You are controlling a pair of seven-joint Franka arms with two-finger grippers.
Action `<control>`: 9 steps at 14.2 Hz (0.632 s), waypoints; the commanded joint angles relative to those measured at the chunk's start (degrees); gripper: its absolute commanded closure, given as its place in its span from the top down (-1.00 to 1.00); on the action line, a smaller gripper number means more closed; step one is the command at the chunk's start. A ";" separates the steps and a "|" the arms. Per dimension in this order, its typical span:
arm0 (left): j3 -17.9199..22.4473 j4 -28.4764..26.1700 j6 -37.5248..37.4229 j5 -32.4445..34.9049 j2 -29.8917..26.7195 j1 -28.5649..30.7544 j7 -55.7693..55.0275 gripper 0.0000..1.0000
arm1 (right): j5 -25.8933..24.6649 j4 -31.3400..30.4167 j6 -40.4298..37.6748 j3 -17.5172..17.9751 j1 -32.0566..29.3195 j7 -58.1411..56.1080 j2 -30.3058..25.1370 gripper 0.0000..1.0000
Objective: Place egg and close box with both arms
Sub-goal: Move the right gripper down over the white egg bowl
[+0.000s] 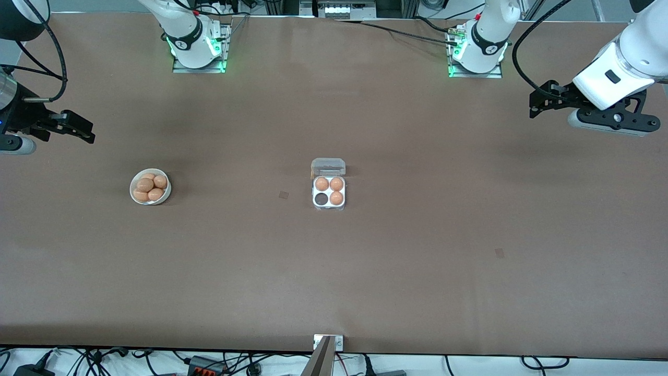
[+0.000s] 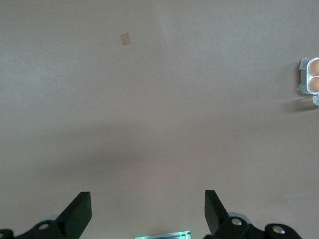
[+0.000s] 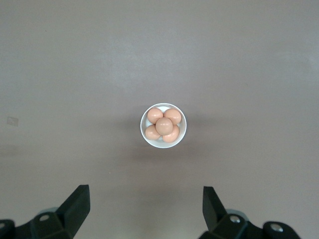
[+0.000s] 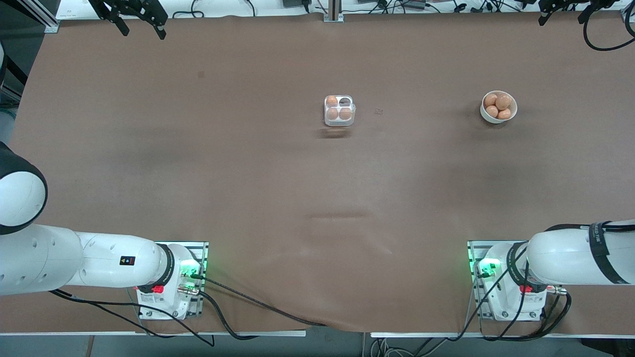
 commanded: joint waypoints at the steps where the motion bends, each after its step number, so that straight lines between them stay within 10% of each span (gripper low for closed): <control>1: -1.87 2.07 -1.89 0.81 0.86 -0.12 0.57 1.00 | 0.93 -0.17 -0.53 0.84 -0.62 0.67 -0.94 1.00; 9: -1.90 2.15 -1.89 0.55 0.95 0.67 0.14 1.00 | 1.81 -0.35 0.26 1.11 -0.53 -0.03 2.83 1.00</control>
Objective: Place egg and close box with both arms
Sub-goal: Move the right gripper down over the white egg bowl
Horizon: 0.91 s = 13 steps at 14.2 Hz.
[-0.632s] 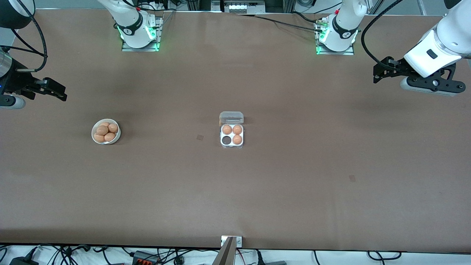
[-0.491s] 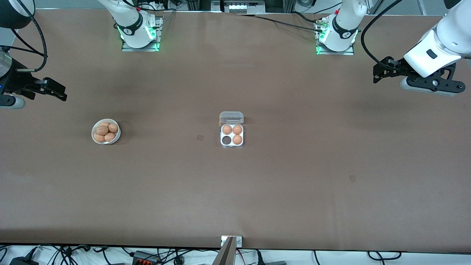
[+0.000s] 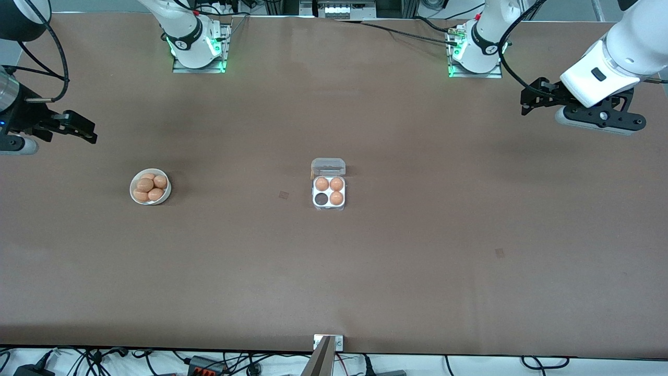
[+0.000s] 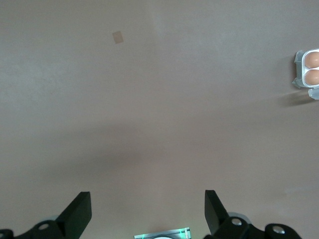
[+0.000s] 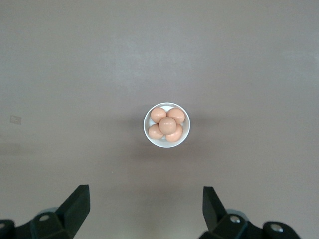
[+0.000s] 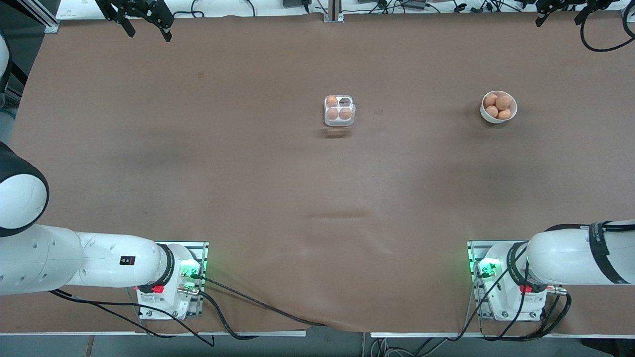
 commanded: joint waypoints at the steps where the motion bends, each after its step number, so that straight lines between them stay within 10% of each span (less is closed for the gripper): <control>1: 0.23 2.11 -1.28 0.44 0.95 0.46 0.27 1.00 | 1.19 0.04 0.32 0.74 -0.73 -0.38 3.86 1.00; 13: -0.48 2.81 -2.16 0.44 6.40 -0.33 0.97 1.00 | 1.54 0.22 9.89 0.30 -2.14 0.49 23.91 1.00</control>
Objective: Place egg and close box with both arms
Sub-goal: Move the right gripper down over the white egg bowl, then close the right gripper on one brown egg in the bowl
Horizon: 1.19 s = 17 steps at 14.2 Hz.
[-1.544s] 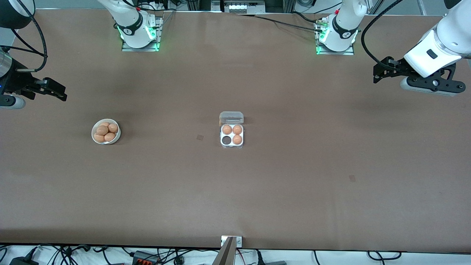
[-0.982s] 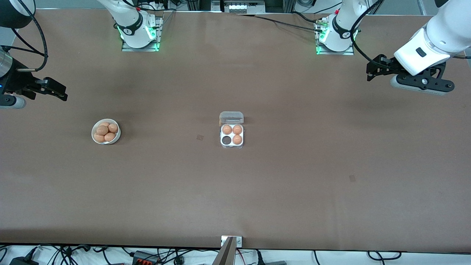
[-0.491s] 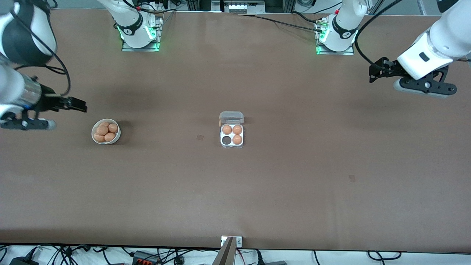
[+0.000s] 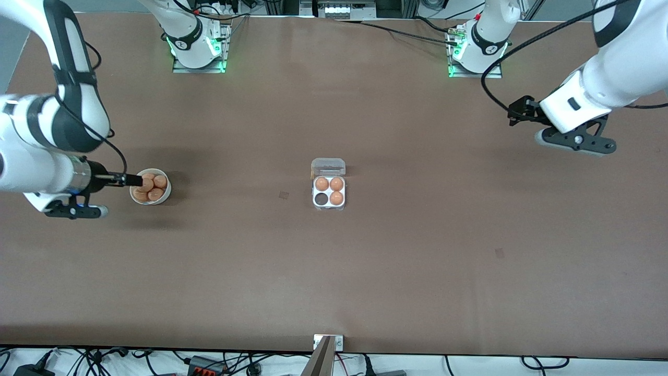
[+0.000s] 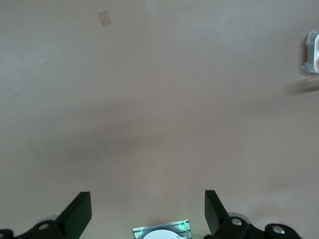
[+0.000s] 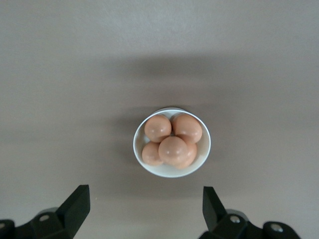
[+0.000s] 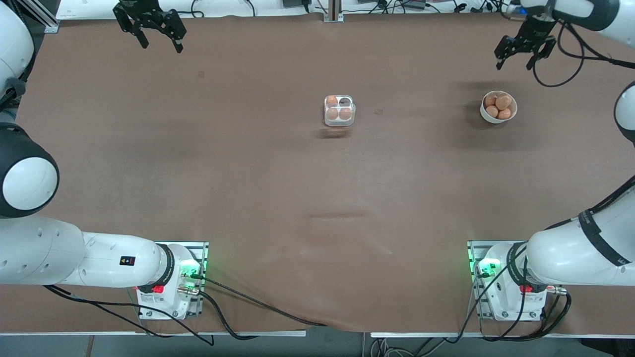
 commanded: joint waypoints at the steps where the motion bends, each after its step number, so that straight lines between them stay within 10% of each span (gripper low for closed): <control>1: 0.03 3.03 -1.61 0.35 1.11 0.49 0.96 1.00 | 0.52 0.66 1.03 0.49 -0.70 0.53 2.90 1.00; 17: 0.38 3.12 -3.19 0.44 1.28 0.58 0.87 1.00 | 0.26 0.31 0.07 0.49 -3.43 -0.43 9.76 0.84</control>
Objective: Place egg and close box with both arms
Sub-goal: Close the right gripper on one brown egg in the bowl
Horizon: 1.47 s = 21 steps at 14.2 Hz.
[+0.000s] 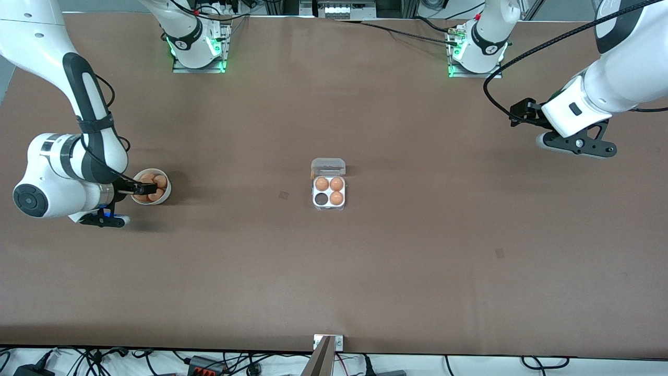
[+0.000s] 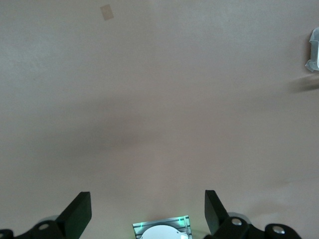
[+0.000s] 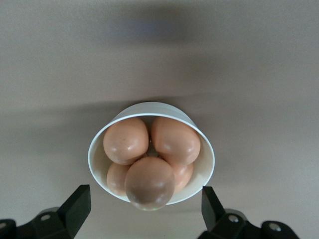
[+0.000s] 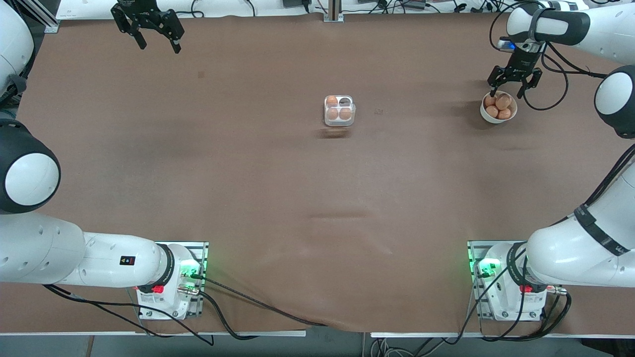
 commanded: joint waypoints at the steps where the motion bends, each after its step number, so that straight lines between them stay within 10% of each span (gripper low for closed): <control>1: 0.05 2.14 -1.70 0.44 0.77 0.22 0.95 1.00 | 0.27 0.27 -0.78 0.56 -0.63 -0.36 0.39 0.76; 9: 0.05 2.14 -1.70 0.53 0.77 0.13 0.87 1.00 | 0.44 0.71 0.28 0.56 -0.72 -0.45 1.70 0.49; 15: 0.14 2.23 -1.61 0.53 0.85 0.13 0.87 1.00 | 0.27 0.71 -0.25 0.56 -0.63 -0.80 1.62 -0.52; 21: 0.05 2.23 -1.61 0.53 0.85 0.13 0.87 1.00 | 0.35 5.61 -4.96 1.09 -0.37 -2.74 0.74 -0.70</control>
